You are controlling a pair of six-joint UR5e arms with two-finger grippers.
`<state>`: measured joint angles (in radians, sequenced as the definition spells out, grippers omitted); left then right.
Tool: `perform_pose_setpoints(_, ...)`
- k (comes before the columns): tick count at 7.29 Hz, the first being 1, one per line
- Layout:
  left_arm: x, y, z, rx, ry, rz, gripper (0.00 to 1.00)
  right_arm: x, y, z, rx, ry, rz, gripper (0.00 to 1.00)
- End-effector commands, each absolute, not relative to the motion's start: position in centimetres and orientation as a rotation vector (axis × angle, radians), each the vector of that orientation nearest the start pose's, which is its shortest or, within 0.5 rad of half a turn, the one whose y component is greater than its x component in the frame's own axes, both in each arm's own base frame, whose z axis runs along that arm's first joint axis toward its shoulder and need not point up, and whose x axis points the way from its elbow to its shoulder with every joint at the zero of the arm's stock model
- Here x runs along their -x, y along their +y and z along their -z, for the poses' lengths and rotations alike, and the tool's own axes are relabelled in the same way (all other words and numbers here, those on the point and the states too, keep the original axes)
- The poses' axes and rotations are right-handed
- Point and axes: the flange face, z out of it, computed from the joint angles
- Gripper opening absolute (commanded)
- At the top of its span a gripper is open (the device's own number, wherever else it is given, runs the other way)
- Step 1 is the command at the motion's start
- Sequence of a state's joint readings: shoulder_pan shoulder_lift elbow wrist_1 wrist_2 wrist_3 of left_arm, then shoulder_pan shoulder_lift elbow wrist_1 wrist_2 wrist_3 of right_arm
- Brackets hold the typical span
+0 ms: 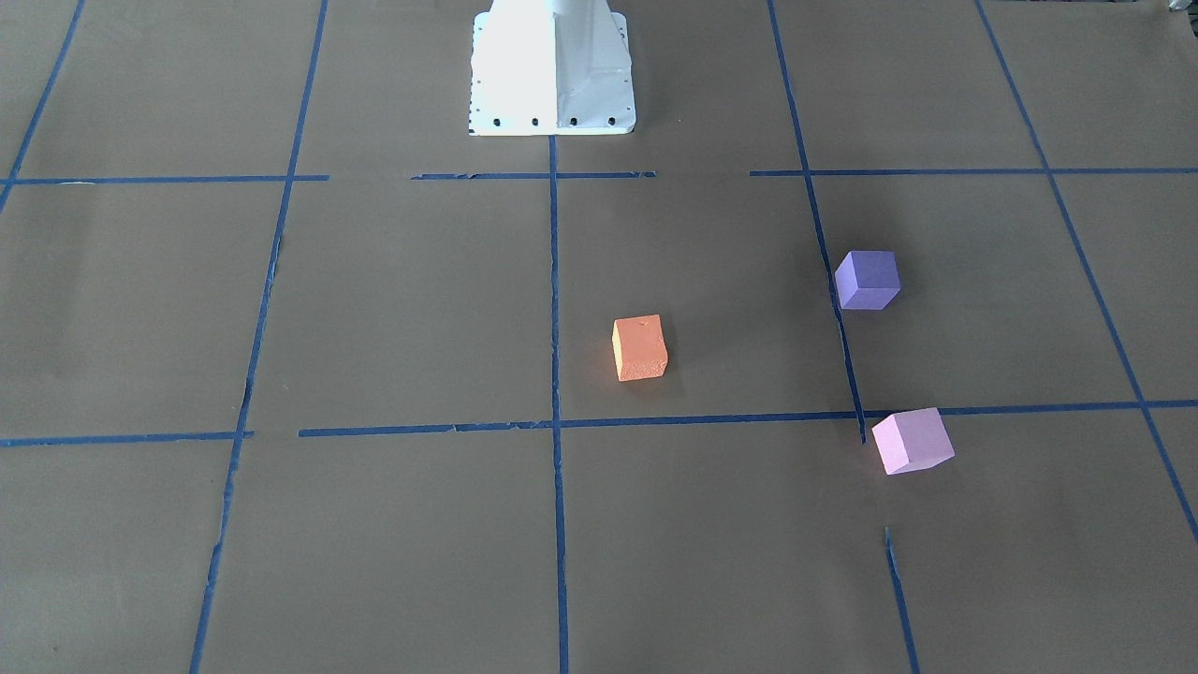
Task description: Arrange blocks in a line
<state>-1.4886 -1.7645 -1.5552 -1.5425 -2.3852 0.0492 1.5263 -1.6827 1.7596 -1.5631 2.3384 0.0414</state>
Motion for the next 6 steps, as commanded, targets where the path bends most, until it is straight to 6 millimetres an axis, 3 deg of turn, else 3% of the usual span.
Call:
perform_pose_setpoints(1, -7.6, -60.5, -47.6, -0.191, 0.845, -0.328, 1.00, -4.4, -45.1, -61.8, -0.047, -0.769, 0.035, 1.00)
perform_pose_setpoints(2, -10.7, -61.2, -42.7, -0.187, 0.875, -0.245, 1.00, -4.4, -45.1, -61.7, -0.049, -0.769, 0.036, 1.00)
perform_pose_setpoints(3, -15.8, -61.8, -38.1, -0.165, 0.909, -0.218, 1.00, -4.4, -45.1, -61.8, -0.047, -0.769, 0.035, 1.00)
perform_pose_setpoints(5, -29.1, -59.0, -31.7, -0.095, 1.004, -0.183, 1.00, -4.4, -45.1, -61.8, -0.047, -0.769, 0.035, 1.00)
perform_pose_setpoints(6, -33.1, -57.8, -28.5, -0.104, 1.050, -0.093, 1.00, -4.4, -45.1, -61.7, -0.049, -0.769, 0.036, 1.00)
